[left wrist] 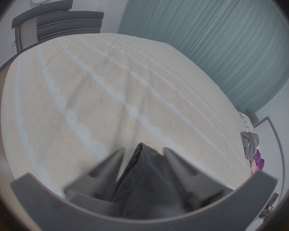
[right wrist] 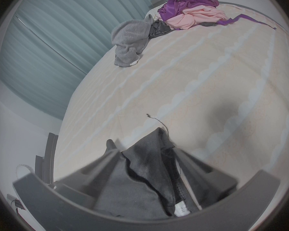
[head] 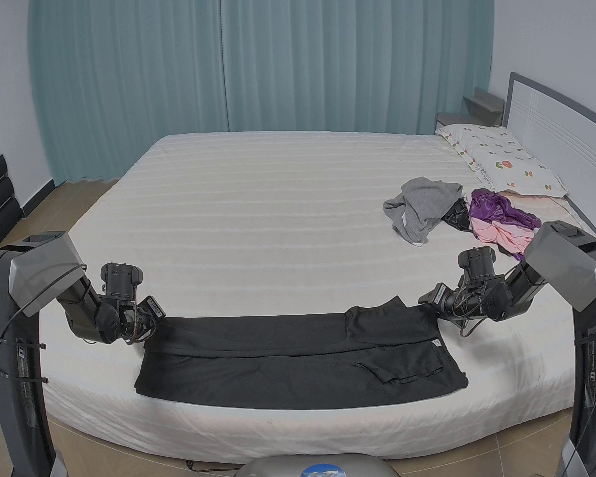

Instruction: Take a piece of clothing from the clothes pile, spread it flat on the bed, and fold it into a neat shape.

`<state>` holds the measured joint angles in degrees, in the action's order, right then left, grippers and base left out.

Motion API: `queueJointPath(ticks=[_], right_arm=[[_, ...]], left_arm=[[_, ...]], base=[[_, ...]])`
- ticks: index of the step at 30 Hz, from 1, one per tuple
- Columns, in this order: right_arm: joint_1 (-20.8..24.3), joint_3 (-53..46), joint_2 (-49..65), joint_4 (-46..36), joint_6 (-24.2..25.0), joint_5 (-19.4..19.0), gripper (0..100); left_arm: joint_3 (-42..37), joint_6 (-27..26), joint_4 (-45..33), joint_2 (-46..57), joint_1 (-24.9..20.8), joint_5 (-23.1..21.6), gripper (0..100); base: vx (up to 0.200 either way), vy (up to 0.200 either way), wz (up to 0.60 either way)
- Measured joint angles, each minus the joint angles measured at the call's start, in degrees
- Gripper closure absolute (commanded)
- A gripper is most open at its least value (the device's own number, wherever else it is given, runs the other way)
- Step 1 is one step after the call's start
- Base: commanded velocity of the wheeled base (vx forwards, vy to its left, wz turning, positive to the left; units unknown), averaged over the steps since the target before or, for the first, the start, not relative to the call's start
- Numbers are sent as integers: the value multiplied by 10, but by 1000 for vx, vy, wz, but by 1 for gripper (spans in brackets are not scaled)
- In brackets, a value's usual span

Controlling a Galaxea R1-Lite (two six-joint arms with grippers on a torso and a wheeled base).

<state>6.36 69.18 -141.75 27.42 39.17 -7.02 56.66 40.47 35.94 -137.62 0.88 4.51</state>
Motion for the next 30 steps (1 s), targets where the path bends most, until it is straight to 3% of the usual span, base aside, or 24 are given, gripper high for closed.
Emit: queueJointPath(ticks=[8,14,21,30], right_arm=[[-16,-80,54,22,3,-20,0],[-29,-191,103,100,6,-30,0],[-42,-297,148,220,53,-43,0],[-57,-341,160,241,71,-60,0]], left_arm=[[-1,0,1,7,6,-15,0],[-22,-24,1,29,9,-95,0],[-50,-147,-1,51,15,-152,0],[-77,-237,4,32,18,-161,0]], base=[[0,0,0],[0,0,0],[0,0,0],[0,0,0]])
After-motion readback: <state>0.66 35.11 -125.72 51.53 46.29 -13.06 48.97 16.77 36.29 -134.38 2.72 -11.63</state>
